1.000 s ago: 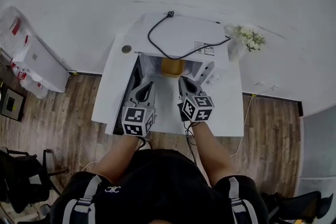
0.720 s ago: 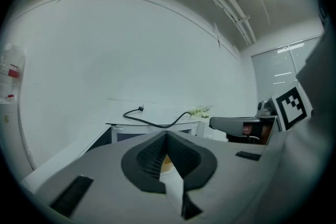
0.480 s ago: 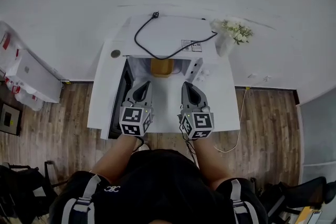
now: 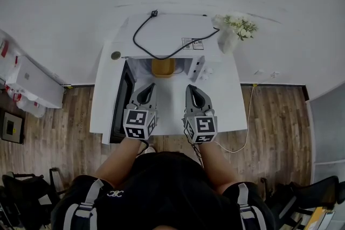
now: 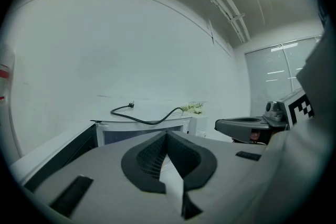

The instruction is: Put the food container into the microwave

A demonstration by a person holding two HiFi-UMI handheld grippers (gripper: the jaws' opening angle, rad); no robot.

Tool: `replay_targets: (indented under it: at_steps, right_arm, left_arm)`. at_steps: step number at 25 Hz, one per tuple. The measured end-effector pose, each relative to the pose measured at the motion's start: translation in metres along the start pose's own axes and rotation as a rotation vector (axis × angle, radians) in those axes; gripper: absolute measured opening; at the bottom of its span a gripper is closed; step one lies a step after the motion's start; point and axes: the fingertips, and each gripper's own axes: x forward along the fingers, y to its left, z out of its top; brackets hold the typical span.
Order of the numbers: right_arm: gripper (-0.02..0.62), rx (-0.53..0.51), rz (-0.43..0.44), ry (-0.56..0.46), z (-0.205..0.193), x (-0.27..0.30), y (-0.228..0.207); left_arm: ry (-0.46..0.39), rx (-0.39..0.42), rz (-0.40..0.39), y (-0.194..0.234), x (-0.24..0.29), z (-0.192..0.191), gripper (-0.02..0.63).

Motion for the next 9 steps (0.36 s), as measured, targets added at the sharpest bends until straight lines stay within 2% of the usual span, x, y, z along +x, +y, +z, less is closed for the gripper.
replay_targets:
  at_steps: [9]
  right_arm:
    - [-0.003,0.015,0.018,0.006,-0.0067,-0.0051,-0.0068]
  left_arm:
    - [0.012,0.008,0.003,-0.0098,0.0020,-0.0043,0.003]
